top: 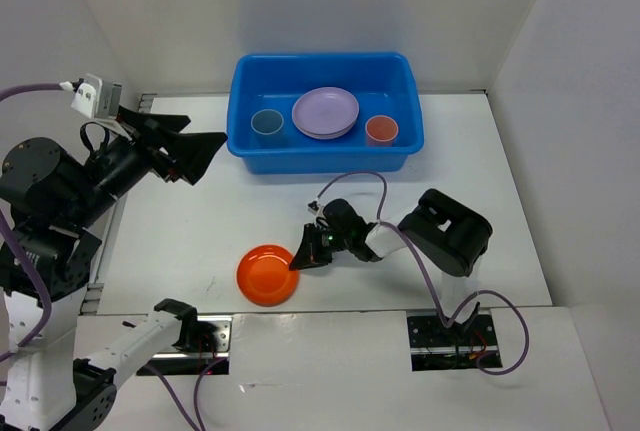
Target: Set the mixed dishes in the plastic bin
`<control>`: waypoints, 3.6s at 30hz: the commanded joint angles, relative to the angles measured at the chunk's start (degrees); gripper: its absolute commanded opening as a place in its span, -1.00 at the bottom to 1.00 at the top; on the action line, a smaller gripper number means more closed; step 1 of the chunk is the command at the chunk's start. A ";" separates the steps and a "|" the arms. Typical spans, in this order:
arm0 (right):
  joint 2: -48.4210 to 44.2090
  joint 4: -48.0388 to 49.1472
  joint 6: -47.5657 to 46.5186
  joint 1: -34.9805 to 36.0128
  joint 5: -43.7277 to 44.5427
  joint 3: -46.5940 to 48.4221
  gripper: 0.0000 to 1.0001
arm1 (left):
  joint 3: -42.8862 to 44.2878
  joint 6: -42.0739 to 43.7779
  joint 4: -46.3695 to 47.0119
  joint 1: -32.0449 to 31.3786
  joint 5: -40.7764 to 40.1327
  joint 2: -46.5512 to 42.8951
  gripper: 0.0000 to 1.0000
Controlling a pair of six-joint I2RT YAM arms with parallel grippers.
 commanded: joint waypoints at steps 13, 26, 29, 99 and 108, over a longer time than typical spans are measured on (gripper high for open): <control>-29.24 -37.89 -11.82 -7.53 3.71 19.51 -0.99 | -1.88 0.42 2.36 -0.18 -0.09 -1.89 1.00; -10.30 -41.62 -17.20 -33.06 -6.67 51.59 -0.99 | -3.29 -1.25 1.30 -0.18 2.02 -2.42 1.00; -1.77 -42.32 -17.20 -34.64 -6.66 61.50 -0.99 | -5.75 -1.78 1.92 -0.18 3.24 -3.13 1.00; -8.68 -105.25 -12.64 -5.30 54.42 114.94 1.00 | -18.48 -10.03 7.81 0.35 9.58 -12.79 1.00; -58.38 -50.36 -14.05 -5.20 37.20 35.86 1.00 | -21.40 -12.59 10.27 0.35 11.34 -13.41 1.00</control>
